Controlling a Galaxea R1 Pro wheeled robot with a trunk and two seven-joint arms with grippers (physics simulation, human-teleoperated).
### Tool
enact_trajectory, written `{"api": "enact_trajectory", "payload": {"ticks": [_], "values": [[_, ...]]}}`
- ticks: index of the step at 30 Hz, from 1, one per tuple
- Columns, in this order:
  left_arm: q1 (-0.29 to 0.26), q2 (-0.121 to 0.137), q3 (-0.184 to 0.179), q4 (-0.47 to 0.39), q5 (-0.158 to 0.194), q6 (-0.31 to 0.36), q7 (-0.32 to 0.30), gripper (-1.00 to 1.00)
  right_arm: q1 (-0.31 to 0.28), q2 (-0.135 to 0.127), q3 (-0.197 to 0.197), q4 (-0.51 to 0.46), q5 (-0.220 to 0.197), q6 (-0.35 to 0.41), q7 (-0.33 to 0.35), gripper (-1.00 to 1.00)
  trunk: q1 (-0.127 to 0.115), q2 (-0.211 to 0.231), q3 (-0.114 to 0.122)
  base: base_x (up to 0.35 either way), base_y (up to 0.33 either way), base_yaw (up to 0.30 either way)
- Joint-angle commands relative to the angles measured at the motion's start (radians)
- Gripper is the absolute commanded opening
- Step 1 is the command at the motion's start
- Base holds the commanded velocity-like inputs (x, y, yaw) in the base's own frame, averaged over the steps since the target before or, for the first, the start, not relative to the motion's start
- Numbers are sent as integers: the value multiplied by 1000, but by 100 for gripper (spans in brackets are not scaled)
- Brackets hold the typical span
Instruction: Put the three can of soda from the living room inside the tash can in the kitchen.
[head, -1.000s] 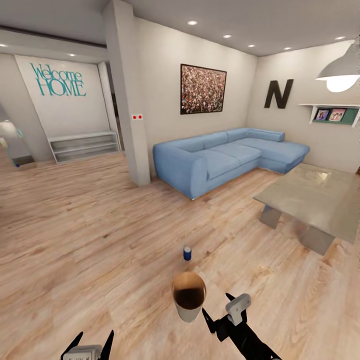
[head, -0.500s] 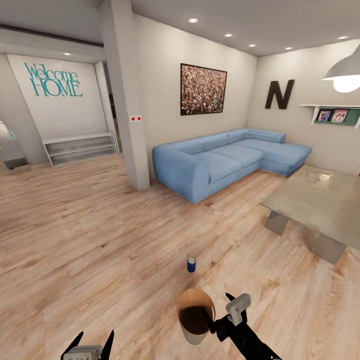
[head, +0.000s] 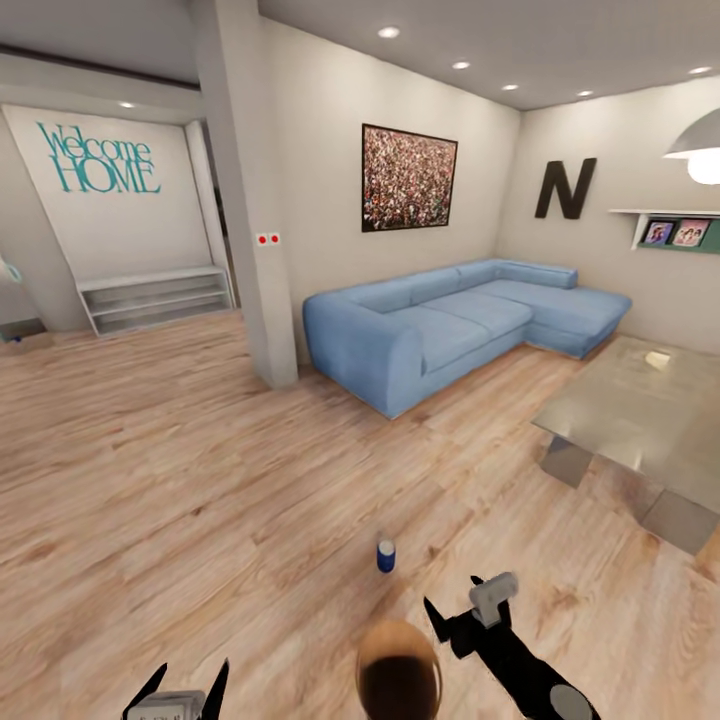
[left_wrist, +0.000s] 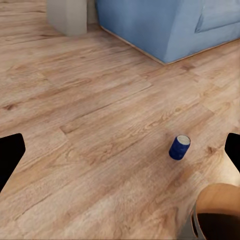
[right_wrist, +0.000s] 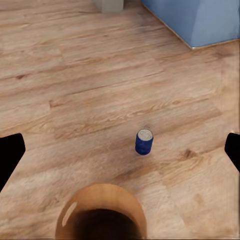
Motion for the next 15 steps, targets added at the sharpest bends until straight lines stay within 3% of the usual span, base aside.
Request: {"api": "enact_trajectory", "payload": {"ticks": [1,2,3,5,7,12,15], "values": [[0,0,-1,0,0,0,0,100,-28,-2,-6,19,-1,54,1,100,0,0,0,324,0,0],[0,0,-1,0,0,0,0,100,-47,-3,-8,33,-1,85,2,100,0,0,0,324,0,0],[0,0,-2,0,0,0,0,100,-114,-6,-16,93,-1,181,1,100,0,0,0,324,0,0],[0,0,-3,0,0,0,0,100,-162,-7,-25,147,0,244,-1,100,0,0,0,324,0,0],[0,1,-3,0,1,0,0,100,-270,-8,-49,286,0,372,3,100,0,0,0,324,0,0],[1,-1,5,-8,10,-1,0,100,-379,-12,-63,493,0,491,2,100,0,0,0,187,0,0],[1,-2,6,-12,13,-3,1,100,-445,-12,-67,568,0,571,3,100,0,0,0,55,0,0]]}}
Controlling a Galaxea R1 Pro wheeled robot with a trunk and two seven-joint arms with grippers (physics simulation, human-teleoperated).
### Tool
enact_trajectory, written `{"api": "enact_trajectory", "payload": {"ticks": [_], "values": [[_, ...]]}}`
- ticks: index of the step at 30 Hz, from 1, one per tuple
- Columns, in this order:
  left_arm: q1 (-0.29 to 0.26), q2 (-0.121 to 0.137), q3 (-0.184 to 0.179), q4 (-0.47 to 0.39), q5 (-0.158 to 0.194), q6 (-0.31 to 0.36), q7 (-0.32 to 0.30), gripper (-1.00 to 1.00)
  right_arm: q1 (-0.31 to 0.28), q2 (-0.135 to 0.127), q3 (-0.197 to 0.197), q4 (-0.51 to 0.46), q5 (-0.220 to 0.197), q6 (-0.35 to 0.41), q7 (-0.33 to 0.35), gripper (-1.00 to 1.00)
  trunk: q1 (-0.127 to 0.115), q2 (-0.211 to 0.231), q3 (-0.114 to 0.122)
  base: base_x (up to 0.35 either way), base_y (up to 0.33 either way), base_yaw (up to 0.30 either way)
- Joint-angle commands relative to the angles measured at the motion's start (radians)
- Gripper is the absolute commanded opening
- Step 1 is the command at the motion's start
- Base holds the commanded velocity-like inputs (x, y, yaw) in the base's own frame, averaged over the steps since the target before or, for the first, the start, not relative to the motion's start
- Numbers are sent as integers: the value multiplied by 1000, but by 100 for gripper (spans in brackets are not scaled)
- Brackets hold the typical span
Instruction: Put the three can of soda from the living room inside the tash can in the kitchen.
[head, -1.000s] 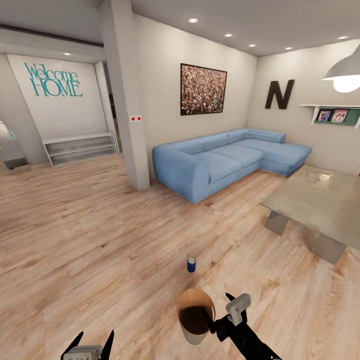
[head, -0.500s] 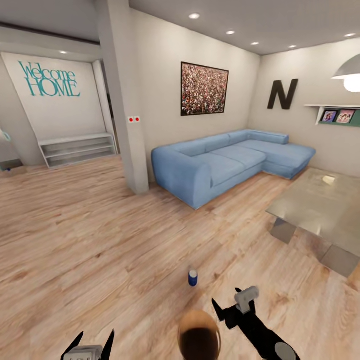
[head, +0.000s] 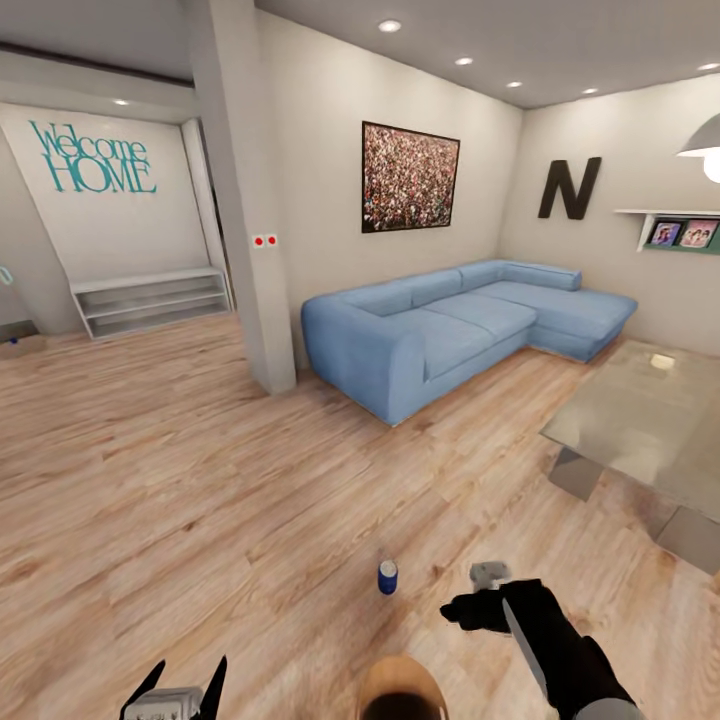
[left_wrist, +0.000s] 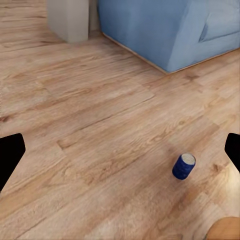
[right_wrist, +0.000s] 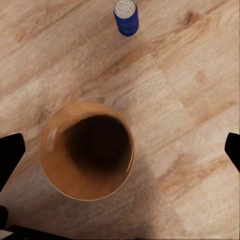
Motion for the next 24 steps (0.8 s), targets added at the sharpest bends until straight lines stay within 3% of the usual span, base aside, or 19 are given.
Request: {"api": "enact_trajectory", "payload": {"ticks": [1,7,10,24], "values": [[0,-1,1,-3,1,-1,0,100,-52,-1,-2,45,0,64,1,100,0,0,0,28,0,0],[1,-4,-2,-9,1,-2,0,100,-218,0,-4,185,3,208,-9,100,0,0,0,13,0,0],[1,-4,-2,-11,1,3,0,100,-262,1,-4,230,6,231,-12,100,0,0,0,4,0,0],[-1,0,0,4,1,7,0,100,-292,1,-1,264,9,243,-14,100,50,-91,-41,0,0,0]]}}
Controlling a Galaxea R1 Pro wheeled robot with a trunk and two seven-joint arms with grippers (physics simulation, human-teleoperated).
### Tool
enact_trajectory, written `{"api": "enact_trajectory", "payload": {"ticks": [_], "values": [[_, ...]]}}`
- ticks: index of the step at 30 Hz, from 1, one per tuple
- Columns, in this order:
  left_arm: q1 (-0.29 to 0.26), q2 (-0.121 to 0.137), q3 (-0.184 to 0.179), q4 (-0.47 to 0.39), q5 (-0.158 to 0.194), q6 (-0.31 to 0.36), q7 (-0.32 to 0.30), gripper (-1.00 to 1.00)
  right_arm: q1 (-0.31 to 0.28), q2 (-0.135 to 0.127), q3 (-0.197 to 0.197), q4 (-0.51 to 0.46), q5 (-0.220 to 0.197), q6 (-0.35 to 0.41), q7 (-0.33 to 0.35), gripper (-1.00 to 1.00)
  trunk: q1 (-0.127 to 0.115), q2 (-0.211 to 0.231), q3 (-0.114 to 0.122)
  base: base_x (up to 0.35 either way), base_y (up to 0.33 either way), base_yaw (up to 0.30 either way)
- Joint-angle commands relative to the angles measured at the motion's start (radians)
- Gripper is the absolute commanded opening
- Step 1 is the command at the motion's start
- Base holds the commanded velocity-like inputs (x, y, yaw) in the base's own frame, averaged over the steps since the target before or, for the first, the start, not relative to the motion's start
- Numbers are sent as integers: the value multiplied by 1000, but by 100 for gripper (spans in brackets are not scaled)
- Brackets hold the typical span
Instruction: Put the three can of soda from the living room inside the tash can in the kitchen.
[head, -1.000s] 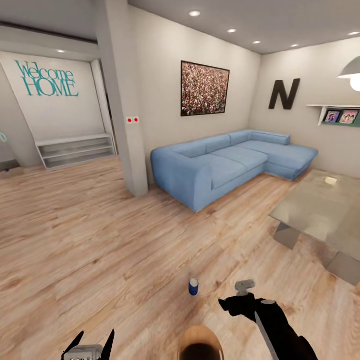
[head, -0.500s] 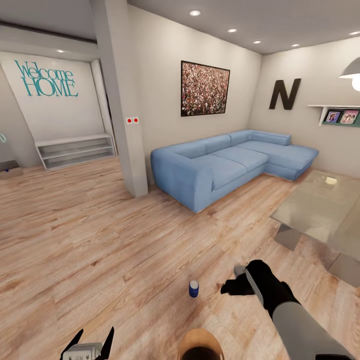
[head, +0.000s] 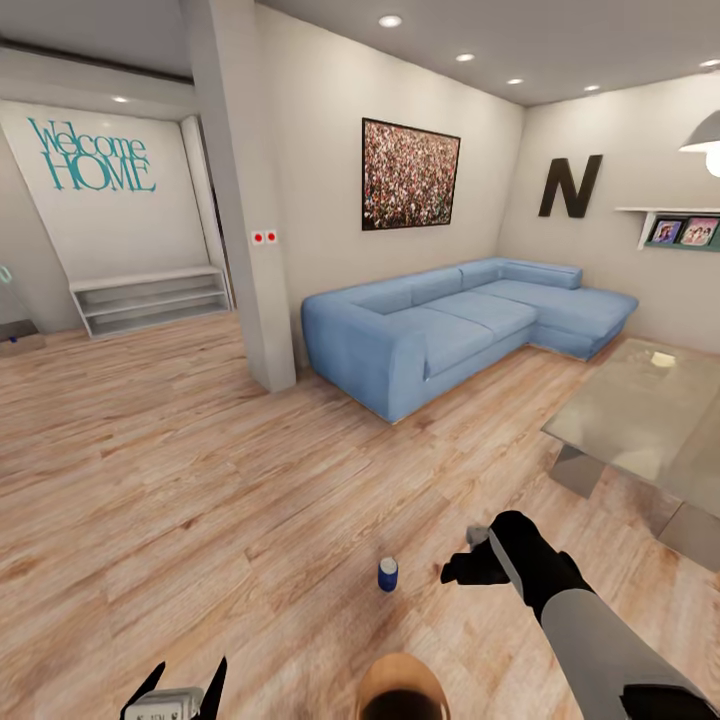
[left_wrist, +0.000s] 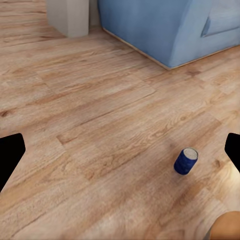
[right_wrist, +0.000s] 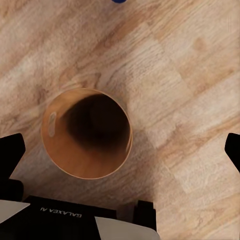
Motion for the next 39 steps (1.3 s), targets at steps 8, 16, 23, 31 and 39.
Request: {"api": "enact_trajectory", "payload": {"ticks": [8,16,23,31,39], "values": [[-2,0,-1,16,-5,43,3,100,0,5,1,3,0,0,-4,100,31,-56,-25,0,0,0],[-2,1,-2,18,-8,97,2,100,2,6,1,12,-4,0,-5,100,61,-112,-50,0,0,0],[-2,3,-2,19,-8,102,-1,100,4,-1,-2,19,-5,0,-6,100,88,-161,-72,0,0,0],[-16,4,-2,32,-11,104,-4,100,7,-3,-2,21,-3,0,-6,100,119,-217,-97,0,0,0],[-41,4,-2,67,-11,105,-4,100,8,-3,-2,21,-3,0,-6,100,150,-273,-122,0,0,0]]}}
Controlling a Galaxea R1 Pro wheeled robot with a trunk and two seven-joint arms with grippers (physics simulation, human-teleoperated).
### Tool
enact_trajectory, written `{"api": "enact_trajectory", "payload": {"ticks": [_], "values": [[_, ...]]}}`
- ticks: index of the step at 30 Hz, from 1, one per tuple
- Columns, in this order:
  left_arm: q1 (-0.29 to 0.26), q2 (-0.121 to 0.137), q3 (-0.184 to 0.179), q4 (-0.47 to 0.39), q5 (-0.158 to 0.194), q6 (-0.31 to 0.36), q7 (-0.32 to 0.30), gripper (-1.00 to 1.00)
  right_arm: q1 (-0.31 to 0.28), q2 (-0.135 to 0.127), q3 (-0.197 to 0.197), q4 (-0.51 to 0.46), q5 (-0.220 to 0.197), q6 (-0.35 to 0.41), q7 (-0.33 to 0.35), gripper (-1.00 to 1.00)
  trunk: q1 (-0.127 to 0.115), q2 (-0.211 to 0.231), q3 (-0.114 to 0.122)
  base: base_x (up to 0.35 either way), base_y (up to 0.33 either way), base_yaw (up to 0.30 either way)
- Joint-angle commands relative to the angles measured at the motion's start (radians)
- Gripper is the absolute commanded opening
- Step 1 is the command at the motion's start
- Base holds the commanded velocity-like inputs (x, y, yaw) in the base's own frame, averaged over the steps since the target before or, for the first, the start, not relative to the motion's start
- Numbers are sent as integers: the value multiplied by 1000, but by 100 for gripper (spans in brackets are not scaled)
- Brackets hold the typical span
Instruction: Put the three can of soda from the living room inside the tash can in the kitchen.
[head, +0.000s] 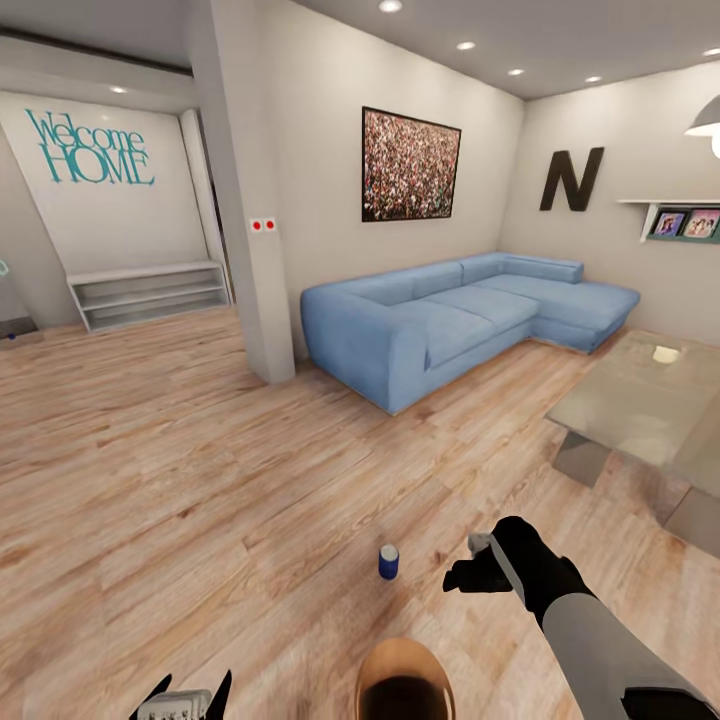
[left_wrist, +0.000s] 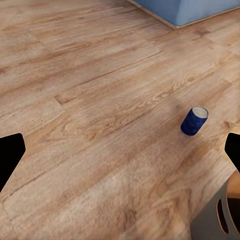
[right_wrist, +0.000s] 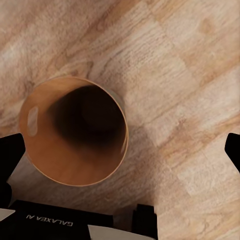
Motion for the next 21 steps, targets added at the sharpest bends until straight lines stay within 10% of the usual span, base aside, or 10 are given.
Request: {"api": "enact_trajectory", "payload": {"ticks": [1,21], "values": [[-1,0,0,1,0,0,0,100,0,0,0,0,0,0,0,100,4,-7,-3,0,0,0],[-10,1,0,5,1,9,-1,100,0,1,1,-1,3,0,0,100,81,-147,-66,0,0,0]]}}
